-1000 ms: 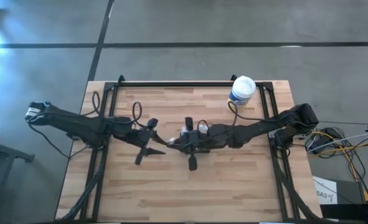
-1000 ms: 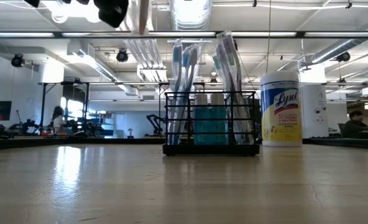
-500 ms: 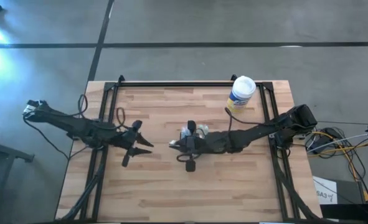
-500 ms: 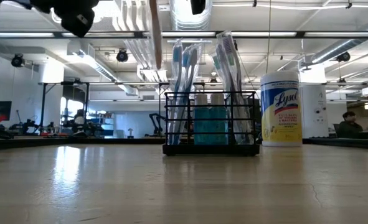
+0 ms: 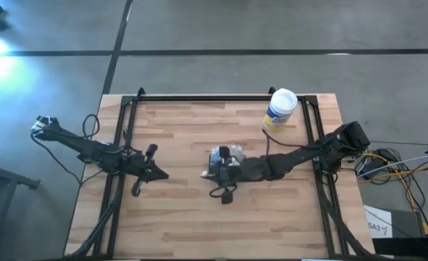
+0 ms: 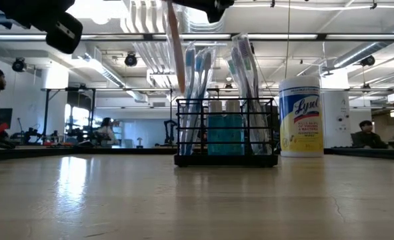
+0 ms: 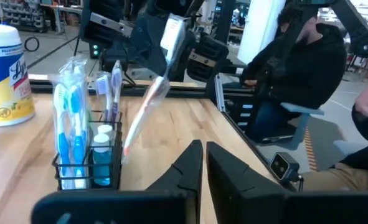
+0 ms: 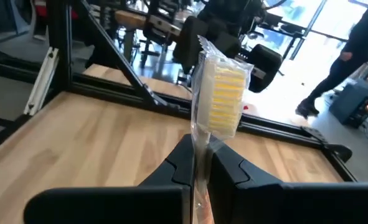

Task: Pick & Place toothbrushing station
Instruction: Put the orange toothbrush into the wire organizer

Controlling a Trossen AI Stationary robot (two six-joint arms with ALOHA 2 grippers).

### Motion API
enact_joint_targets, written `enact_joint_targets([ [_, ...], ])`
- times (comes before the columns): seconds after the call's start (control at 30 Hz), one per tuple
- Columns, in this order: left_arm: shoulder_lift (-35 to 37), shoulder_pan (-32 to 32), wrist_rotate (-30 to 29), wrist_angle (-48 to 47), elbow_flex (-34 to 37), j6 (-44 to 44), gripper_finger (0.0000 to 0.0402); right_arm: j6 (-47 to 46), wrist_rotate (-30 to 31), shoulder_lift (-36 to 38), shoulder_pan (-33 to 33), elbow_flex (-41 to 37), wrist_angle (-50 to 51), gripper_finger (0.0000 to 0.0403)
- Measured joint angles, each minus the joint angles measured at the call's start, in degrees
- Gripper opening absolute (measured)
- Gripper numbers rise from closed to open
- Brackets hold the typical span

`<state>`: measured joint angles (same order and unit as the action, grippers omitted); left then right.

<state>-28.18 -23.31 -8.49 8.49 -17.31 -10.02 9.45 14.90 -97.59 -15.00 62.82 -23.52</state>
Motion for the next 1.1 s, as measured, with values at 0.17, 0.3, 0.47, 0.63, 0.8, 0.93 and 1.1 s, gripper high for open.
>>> enact_joint_targets([
  [0.17, 0.5, 0.0, 0.0, 0.1, 0.7, -0.2, 0.0026, 0.3, 0.0, 0.1, 0.0, -1.3, 0.2, 0.0013],
  [0.3, 0.5, 0.0, 0.0, 0.4, 0.6, -0.2, 0.0021, 1.7, 0.0, 0.5, 0.0, -1.3, -1.1, 0.0013],
  [0.47, 0.5, 0.0, 0.0, 0.6, 0.6, -0.3, 0.0022, 3.2, 0.0, 2.4, -0.1, -1.3, -1.9, 0.0013],
  [0.63, 0.5, 0.0, 0.1, 0.5, 0.6, -0.3, 0.0029, 2.8, 0.6, 2.6, 0.3, -1.3, -0.9, 0.0013],
  [0.8, 0.5, 0.0, 0.1, 0.5, 0.7, -0.3, 0.003, 0.4, 3.6, 2.2, 1.0, -3.5, -0.7, 0.0013],
  [0.93, 0.5, -0.1, 0.4, 0.5, 0.7, -0.3, 0.003, -1.4, 4.6, 2.2, 1.7, -7.1, -6.2, 0.0013],
  [1.1, 0.5, -0.1, 0.4, 0.5, 0.7, -0.3, 0.003, -2.9, 4.6, 2.2, 2.4, -11.1, -12.5, 0.0013],
])
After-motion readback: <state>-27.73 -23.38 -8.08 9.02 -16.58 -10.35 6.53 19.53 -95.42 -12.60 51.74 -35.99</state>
